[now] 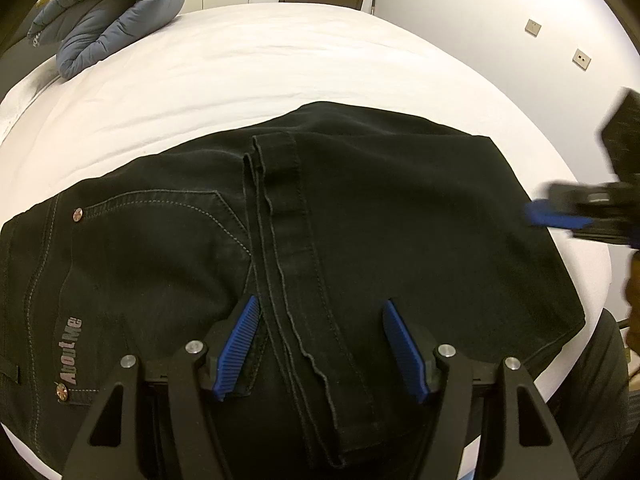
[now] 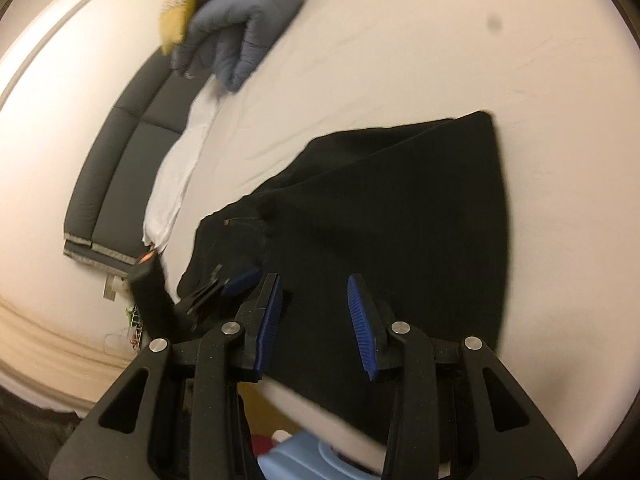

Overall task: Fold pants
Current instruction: 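Open the right tool and release the leg end onto the folded jeans, then grasp the folded jeans edge with the left tool and lift it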

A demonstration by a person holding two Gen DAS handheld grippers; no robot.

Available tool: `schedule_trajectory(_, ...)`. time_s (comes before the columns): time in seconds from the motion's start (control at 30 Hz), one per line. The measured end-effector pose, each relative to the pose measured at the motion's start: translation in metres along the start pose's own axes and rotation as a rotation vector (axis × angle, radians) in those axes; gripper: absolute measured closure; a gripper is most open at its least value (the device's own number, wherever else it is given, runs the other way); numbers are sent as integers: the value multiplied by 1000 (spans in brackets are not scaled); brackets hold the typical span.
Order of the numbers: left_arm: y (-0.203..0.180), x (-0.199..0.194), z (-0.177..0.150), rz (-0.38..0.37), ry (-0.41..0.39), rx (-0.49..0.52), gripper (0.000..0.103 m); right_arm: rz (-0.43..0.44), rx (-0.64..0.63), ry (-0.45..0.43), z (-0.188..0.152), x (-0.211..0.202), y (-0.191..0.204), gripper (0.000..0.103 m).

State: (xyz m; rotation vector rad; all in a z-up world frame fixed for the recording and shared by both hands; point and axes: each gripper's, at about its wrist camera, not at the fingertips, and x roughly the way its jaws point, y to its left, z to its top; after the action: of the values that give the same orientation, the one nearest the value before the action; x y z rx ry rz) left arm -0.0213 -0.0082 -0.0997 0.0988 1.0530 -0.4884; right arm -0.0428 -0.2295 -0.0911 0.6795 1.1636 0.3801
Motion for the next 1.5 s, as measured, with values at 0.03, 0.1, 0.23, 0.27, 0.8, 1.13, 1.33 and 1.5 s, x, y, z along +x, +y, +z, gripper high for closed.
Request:
schedule_trajectory(0.03, 0, 0, 0, 0, 0, 0, 36, -68, 25, 43, 1, 16, -7, 69)
schedule_trajectory(0.1, 0, 1, 0, 0, 1, -1, 36, -139, 9, 38, 1, 34, -6, 71)
schedule_trajectory(0.23, 1, 0, 0, -4, -4, -7, 36, -240, -69, -7, -5, 40, 17, 64)
schedule_trajectory(0.27, 1, -1, 0, -3, -5, -6, 36, -245, -104, -15, -8, 41, 26, 55)
schedule_trajectory(0.8, 34, -49, -7, -23, -84, -164, 35, -384, -282, 0, -26, 63, 73, 52)
schedule_trajectory(1.13, 178, -145, -94, 18, -278, -713, 19, -282, -218, -26, -22, 62, 76, 35)
schedule_trajectory(1.33, 229, -134, -130, -54, -275, -926, 19, 75, -89, -28, -3, 56, 96, 45)
schedule_trajectory(1.5, 246, -110, -129, -145, -272, -982, 18, 272, 10, 24, 15, 80, 112, 50)
